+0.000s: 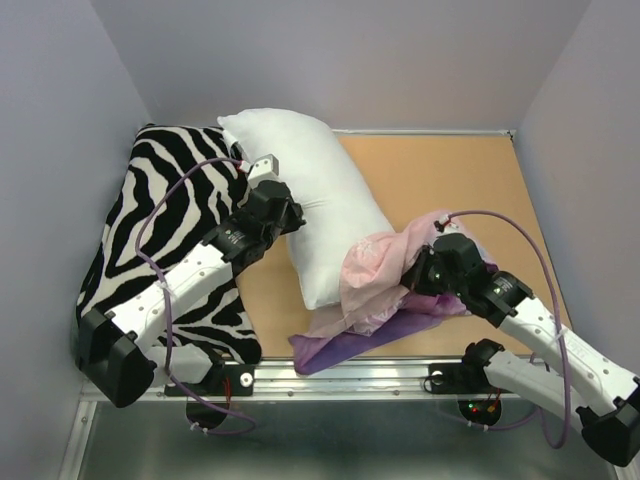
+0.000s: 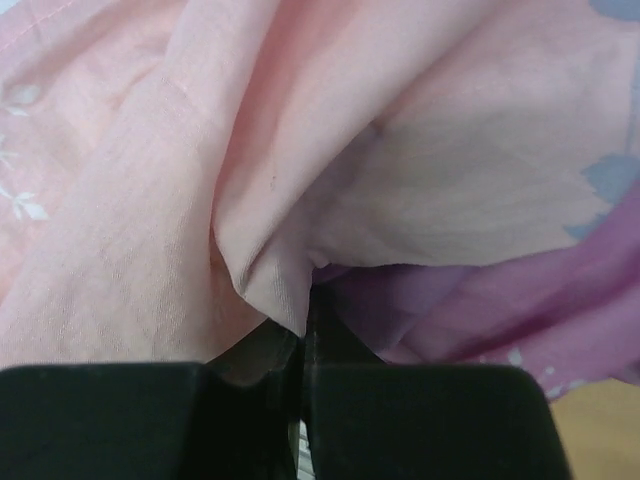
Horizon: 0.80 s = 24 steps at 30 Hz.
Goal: Remove the pillowcase from the pillow
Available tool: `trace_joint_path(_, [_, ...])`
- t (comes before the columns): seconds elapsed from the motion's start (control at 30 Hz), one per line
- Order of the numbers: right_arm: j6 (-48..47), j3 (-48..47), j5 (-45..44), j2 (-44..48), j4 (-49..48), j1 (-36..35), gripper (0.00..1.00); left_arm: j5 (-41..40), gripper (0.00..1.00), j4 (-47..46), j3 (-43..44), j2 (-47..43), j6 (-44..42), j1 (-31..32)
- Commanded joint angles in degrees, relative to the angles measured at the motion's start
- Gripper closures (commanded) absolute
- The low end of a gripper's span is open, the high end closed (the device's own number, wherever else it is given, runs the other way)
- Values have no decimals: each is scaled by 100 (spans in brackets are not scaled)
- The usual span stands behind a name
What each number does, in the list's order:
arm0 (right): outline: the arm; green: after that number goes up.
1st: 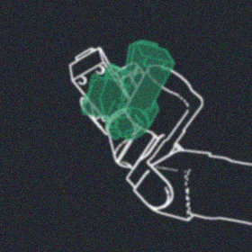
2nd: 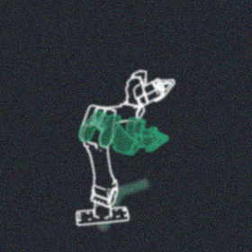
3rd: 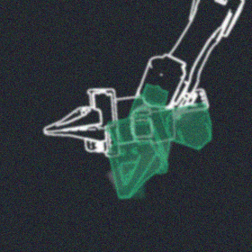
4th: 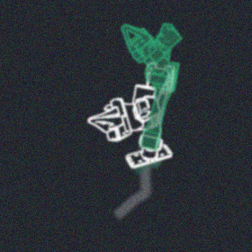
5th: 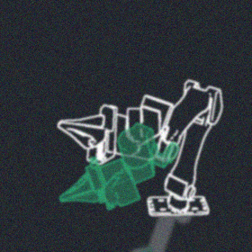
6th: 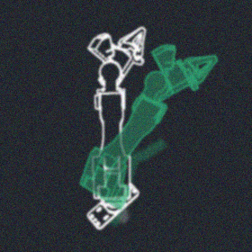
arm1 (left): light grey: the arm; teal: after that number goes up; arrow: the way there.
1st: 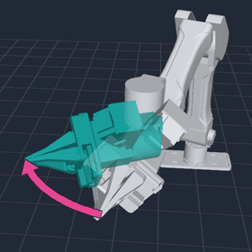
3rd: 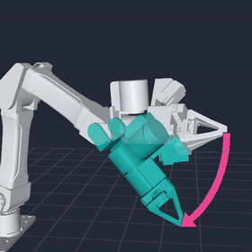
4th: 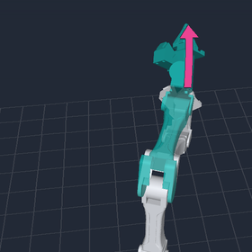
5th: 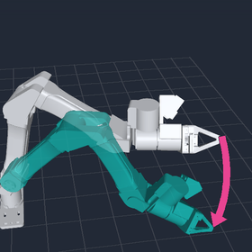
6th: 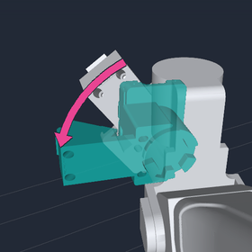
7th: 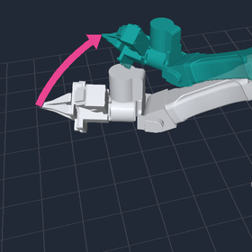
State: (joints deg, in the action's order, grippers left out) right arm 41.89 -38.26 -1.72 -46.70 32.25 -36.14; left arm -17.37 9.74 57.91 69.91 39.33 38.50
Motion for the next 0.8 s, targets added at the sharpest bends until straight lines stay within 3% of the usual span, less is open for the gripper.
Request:
trace_joint_path(0.0, [-57, -1006, -1188, 327, 928, -42, 99, -92, 100, -166, 835, -258, -531, -140])
trace_joint_path(0.13, [-216, -2654, -2409, 144, 1634, -42, 99, 294, 100, -15, 1047, -354, -900, -562])
trace_joint_path(0.37, [-699, -4985, -3693, -681, 2136, -51, 100, 1305, 100, 89, 1372, -285, -1305, -1046])
trace_joint_path(0.57, [-1340, -6489, -4784, -1472, 2163, -51, 99, 1534, 100, 221, 1513, -355, -1428, -1266])
trace_joint_path(0.77, [-1684, -7221, -5285, -2053, 2171, -51, 99, 1910, 100, 248, 1495, -425, -1332, -1468])
